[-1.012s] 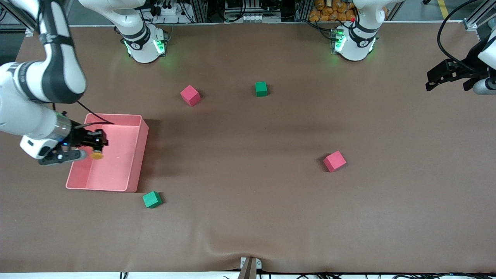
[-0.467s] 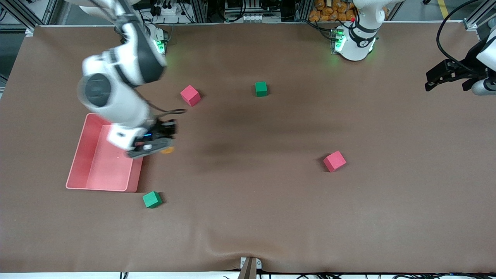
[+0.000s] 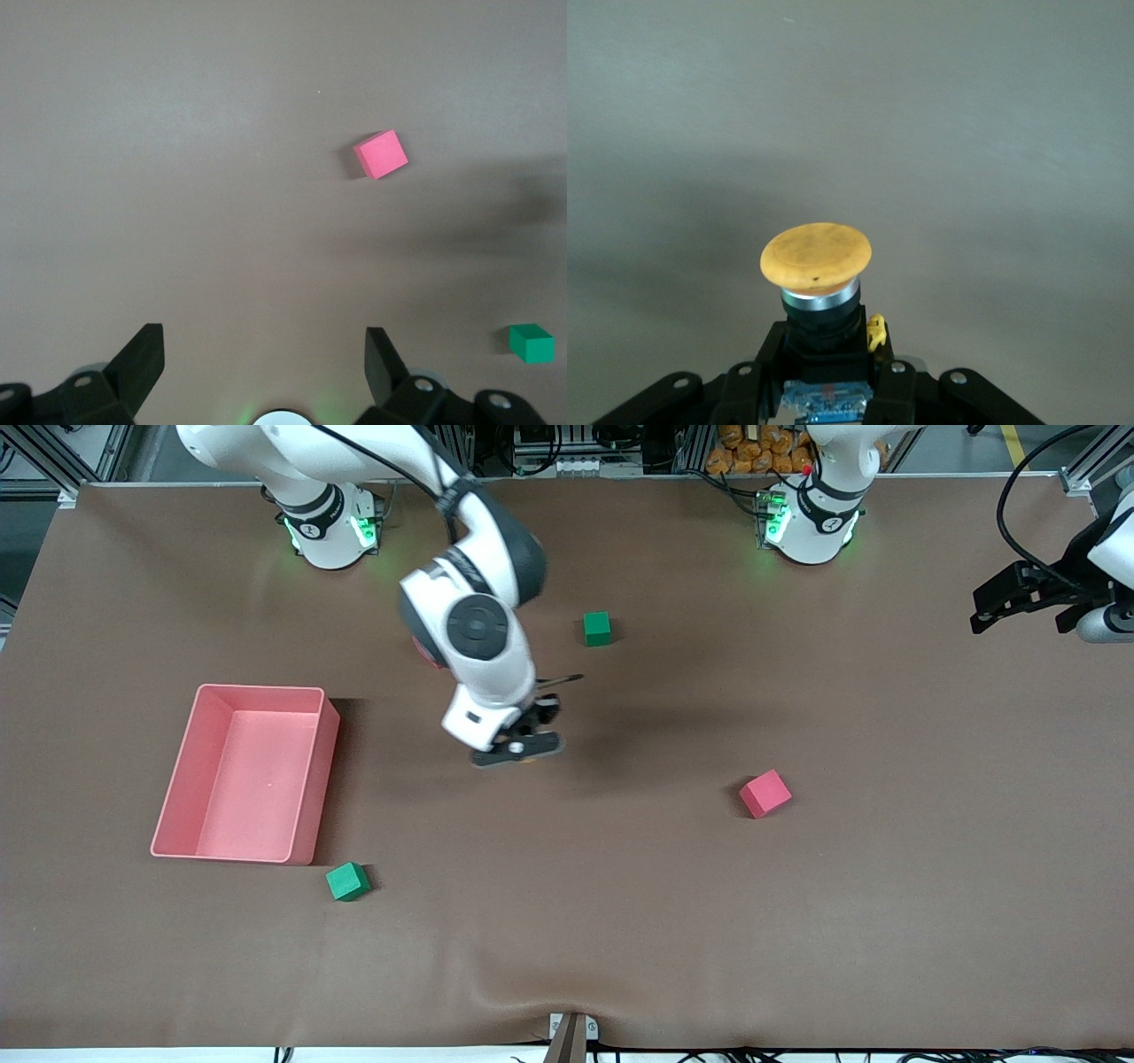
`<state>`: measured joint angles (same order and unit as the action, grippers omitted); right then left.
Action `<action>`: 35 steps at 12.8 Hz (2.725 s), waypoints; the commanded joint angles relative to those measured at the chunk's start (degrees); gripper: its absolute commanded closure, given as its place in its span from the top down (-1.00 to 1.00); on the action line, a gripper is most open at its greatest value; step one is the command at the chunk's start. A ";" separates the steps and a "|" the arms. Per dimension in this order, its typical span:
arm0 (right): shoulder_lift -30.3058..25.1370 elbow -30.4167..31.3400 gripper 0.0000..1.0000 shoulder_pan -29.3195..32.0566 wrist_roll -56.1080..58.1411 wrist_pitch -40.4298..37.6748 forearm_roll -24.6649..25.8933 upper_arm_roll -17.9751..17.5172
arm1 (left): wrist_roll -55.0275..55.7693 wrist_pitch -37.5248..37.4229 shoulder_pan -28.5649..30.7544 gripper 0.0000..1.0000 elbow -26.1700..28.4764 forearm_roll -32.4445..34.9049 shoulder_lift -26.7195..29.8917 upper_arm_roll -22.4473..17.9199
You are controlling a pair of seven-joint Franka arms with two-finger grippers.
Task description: Place and upright button with both arms
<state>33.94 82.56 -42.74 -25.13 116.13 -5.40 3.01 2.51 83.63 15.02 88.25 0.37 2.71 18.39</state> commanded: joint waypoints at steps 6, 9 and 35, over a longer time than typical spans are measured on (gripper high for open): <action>15.43 -6.79 -0.79 -7.96 -11.92 14.55 0.30 0.85 | 0.48 -1.01 0.10 1.00 -0.36 -0.11 0.37 0.59; 17.47 -7.33 -0.45 -9.90 -13.27 14.74 0.39 0.85 | 0.74 -1.01 0.10 1.00 -0.36 -0.11 0.19 2.09; -32.52 14.91 1.00 28.19 30.90 -15.93 1.44 7.02 | 0.92 -2.15 -0.25 1.00 0.96 -0.11 0.36 5.17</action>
<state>5.65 95.10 -21.84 1.21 101.60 -4.39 13.83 2.57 82.08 14.74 88.90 0.35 2.72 23.25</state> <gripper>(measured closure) 0.000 0.000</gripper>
